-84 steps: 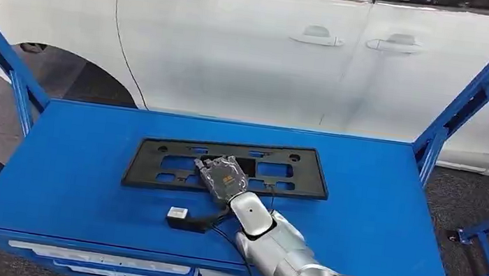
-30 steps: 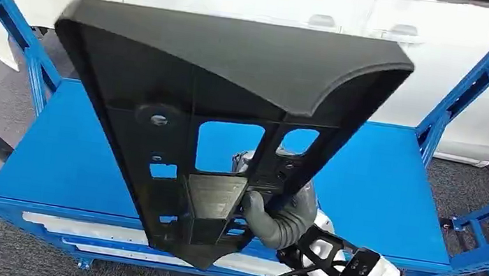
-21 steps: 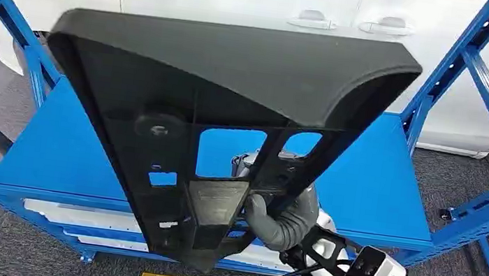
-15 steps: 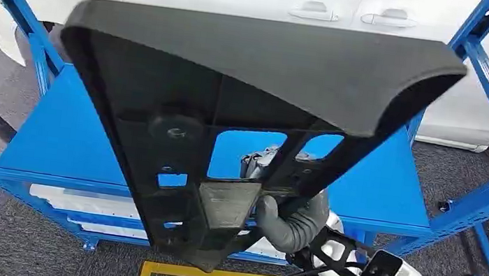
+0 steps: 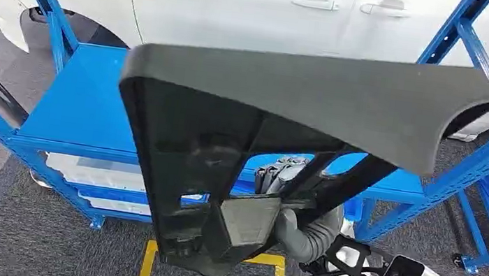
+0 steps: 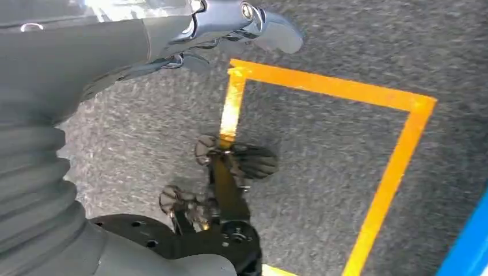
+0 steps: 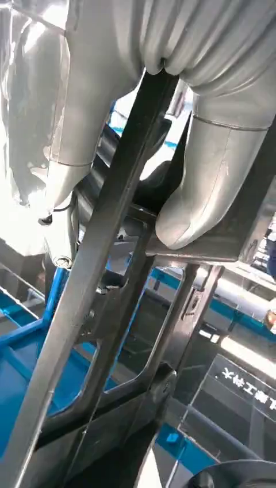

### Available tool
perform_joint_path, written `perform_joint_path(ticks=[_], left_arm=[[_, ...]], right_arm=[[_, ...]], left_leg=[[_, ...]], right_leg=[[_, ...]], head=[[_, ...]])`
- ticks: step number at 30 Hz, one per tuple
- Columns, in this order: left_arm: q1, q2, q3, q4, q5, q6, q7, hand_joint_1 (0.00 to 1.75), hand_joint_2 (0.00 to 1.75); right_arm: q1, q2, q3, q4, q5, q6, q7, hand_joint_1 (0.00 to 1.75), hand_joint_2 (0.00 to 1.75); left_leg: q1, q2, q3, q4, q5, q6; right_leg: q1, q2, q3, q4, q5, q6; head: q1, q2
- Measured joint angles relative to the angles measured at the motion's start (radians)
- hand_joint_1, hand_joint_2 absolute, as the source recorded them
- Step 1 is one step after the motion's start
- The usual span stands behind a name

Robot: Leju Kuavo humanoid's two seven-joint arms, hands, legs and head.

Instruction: Take the parts from the cabinet and place them on the table.

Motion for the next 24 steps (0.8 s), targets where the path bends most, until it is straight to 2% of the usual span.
perform_joint_path(ticks=[1,2,3,4,5,6,7,8,9,10,11,12,13,14,15,16,17,19,20,21,22,24], left_arm=[[0.002,0.000,0.001,0.000,0.002,-0.002,0.000,0.00,1.75],[0.004,0.000,0.001,0.000,0.002,-0.002,0.000,0.00,1.75],[0.007,-0.001,0.002,0.000,0.004,-0.001,-0.003,0.00,1.75],[0.010,-0.001,0.003,0.000,0.003,0.000,-0.006,0.00,1.75],[0.014,-0.001,0.004,0.000,0.003,0.000,-0.010,0.00,1.75],[0.014,-0.003,0.005,0.000,0.003,-0.001,-0.015,0.00,1.75],[0.017,-0.004,0.005,0.000,0.003,-0.002,-0.016,0.00,1.75],[0.018,-0.005,0.005,0.000,0.003,-0.002,-0.019,0.00,1.75],[0.018,-0.005,0.006,0.000,0.003,-0.003,-0.022,0.00,1.75],[0.018,-0.005,0.007,0.000,0.003,-0.006,-0.026,0.00,1.75],[0.018,-0.006,0.009,0.000,0.003,-0.008,-0.028,0.00,1.75],[0.018,-0.006,0.012,0.000,0.003,-0.010,-0.029,0.00,1.75],[0.018,-0.007,0.015,0.000,0.003,-0.012,-0.030,0.00,1.75],[0.017,-0.007,0.016,0.000,0.003,-0.013,-0.031,0.00,1.75],[0.015,-0.007,0.019,0.000,0.003,-0.013,-0.031,0.00,1.75],[0.011,-0.007,0.022,0.000,0.003,-0.011,-0.031,0.00,1.75],[0.009,-0.007,0.023,0.000,0.003,-0.010,-0.030,0.00,1.75],[0.010,-0.007,0.024,0.000,0.003,-0.008,-0.024,0.00,1.75],[0.008,-0.007,0.025,0.000,0.003,-0.007,-0.021,0.00,1.75],[0.007,-0.007,0.026,0.000,0.003,-0.007,-0.018,0.00,1.75],[0.007,-0.007,0.026,0.000,0.003,-0.008,-0.016,0.00,1.75],[0.008,-0.007,0.026,0.000,0.003,-0.009,-0.014,0.00,1.75]], right_arm=[[0.005,0.000,-0.009,-0.004,-0.004,0.016,0.000,1.75,1.75],[0.011,0.000,-0.017,-0.005,-0.008,0.028,0.000,1.75,1.75],[0.016,-0.001,-0.026,-0.006,-0.010,0.041,0.000,1.75,1.75],[0.023,-0.001,-0.035,-0.006,-0.010,0.057,0.000,1.75,1.75],[0.031,-0.001,-0.043,-0.005,-0.010,0.072,0.000,1.75,1.75],[0.036,-0.001,-0.053,-0.005,-0.010,0.092,0.000,1.75,1.75],[0.040,0.000,-0.059,-0.005,-0.010,0.102,0.000,1.75,1.75],[0.043,0.000,-0.066,-0.005,-0.010,0.117,0.000,1.75,1.75],[0.048,0.000,-0.074,-0.005,-0.010,0.132,0.000,1.75,1.75],[0.053,0.001,-0.083,-0.005,-0.009,0.148,0.000,1.75,1.75],[0.058,0.003,-0.090,-0.003,-0.009,0.165,0.000,1.75,1.75],[0.059,0.004,-0.095,0.001,-0.012,0.177,0.000,1.75,1.75],[0.058,0.004,-0.099,0.005,-0.018,0.183,0.000,1.75,1.75],[0.057,0.004,-0.103,0.010,-0.024,0.185,0.000,1.75,1.75],[0.054,0.005,-0.105,0.013,-0.024,0.186,0.000,1.75,1.75],[0.051,0.007,-0.108,0.017,-0.023,0.186,0.000,1.75,1.75],[0.048,0.011,-0.110,0.020,-0.020,0.185,0.000,1.75,1.75],[0.039,0.021,-0.110,0.027,-0.015,0.178,0.000,1.75,1.75],[0.038,0.023,-0.110,0.030,-0.010,0.173,0.000,1.75,1.75],[0.039,0.024,-0.110,0.032,-0.007,0.166,0.000,1.75,1.75],[0.039,0.024,-0.109,0.034,-0.007,0.164,0.000,1.75,1.75],[0.052,0.024,-0.109,0.034,0.003,0.156,0.000,1.75,1.75]], left_leg=[[-0.004,-0.002,-0.012,0.011,0.003,-0.005],[-0.004,-0.001,-0.012,0.010,0.012,-0.014],[-0.004,-0.002,-0.014,0.008,0.020,-0.020],[0.000,-0.002,-0.015,0.005,0.031,-0.027],[0.000,-0.004,-0.019,0.003,0.036,-0.034],[0.005,-0.004,-0.031,0.020,-0.001,-0.038],[0.006,-0.004,-0.046,0.066,-0.062,-0.042],[0.007,-0.004,-0.068,0.143,-0.125,-0.047],[0.007,-0.004,-0.089,0.224,-0.173,-0.051],[0.007,-0.004,-0.101,0.295,-0.198,-0.054],[0.007,-0.004,-0.095,0.330,-0.186,-0.054],[0.007,-0.004,-0.070,0.318,-0.155,-0.052],[0.007,-0.004,-0.028,0.270,-0.119,-0.049],[0.007,-0.004,0.030,0.191,-0.092,-0.044],[0.006,-0.004,0.100,0.095,-0.090,-0.037],[-0.002,-0.004,0.159,0.001,-0.124,-0.029],[-0.002,-0.004,0.169,-0.028,-0.130,-0.025],[-0.008,-0.006,0.155,-0.025,-0.115,-0.015],[-0.007,-0.005,0.146,-0.032,-0.102,-0.007],[0.003,0.002,0.145,-0.039,-0.088,0.002],[0.002,0.002,0.133,-0.039,-0.079,0.012],[-0.002,0.002,0.106,-0.036,-0.060,0.019]], right_leg=[[0.008,0.001,0.049,-0.083,-0.041,-0.007],[0.010,0.003,0.042,-0.082,-0.044,-0.021],[0.013,0.004,0.037,-0.083,-0.040,-0.026],[0.017,0.003,0.032,-0.080,-0.033,-0.036],[0.011,0.000,0.024,-0.087,-0.019,-0.047],[0.009,-0.004,0.014,-0.088,-0.007,-0.056],[0.009,-0.005,0.001,-0.087,0.004,-0.063],[0.011,-0.005,-0.013,-0.087,0.015,-0.065],[0.013,-0.005,-0.027,-0.087,0.027,-0.066],[0.014,-0.006,-0.043,-0.085,0.038,-0.066],[0.016,-0.006,-0.058,-0.084,0.050,-0.065],[0.016,-0.006,-0.072,-0.083,0.060,-0.064],[0.017,-0.006,-0.085,-0.082,0.069,-0.062],[0.017,-0.006,-0.096,-0.082,0.079,-0.060],[0.018,-0.005,-0.106,-0.082,0.090,-0.056],[0.023,-0.004,-0.113,-0.081,0.097,-0.050],[0.022,-0.007,-0.116,-0.084,0.109,-0.043],[0.017,-0.008,-0.117,-0.094,0.128,-0.031],[0.020,-0.007,-0.119,-0.097,0.138,-0.024],[0.016,-0.005,-0.126,-0.088,0.113,-0.019],[0.017,-0.004,-0.142,-0.046,0.060,-0.017],[0.015,-0.003,-0.193,0.120,-0.057,-0.011]], head=[[0.000,0.000],[-0.003,0.000],[0.003,0.000],[0.002,0.000],[0.004,0.000],[0.002,0.000],[0.001,0.000],[0.001,0.000],[0.001,0.000],[0.001,0.000],[0.001,0.000],[0.001,0.000],[0.001,0.000],[0.000,0.000],[0.001,0.000],[0.000,0.000],[0.003,0.000],[-0.002,0.000],[-0.001,0.000],[0.000,0.000],[0.001,0.000],[0.001,0.000]])
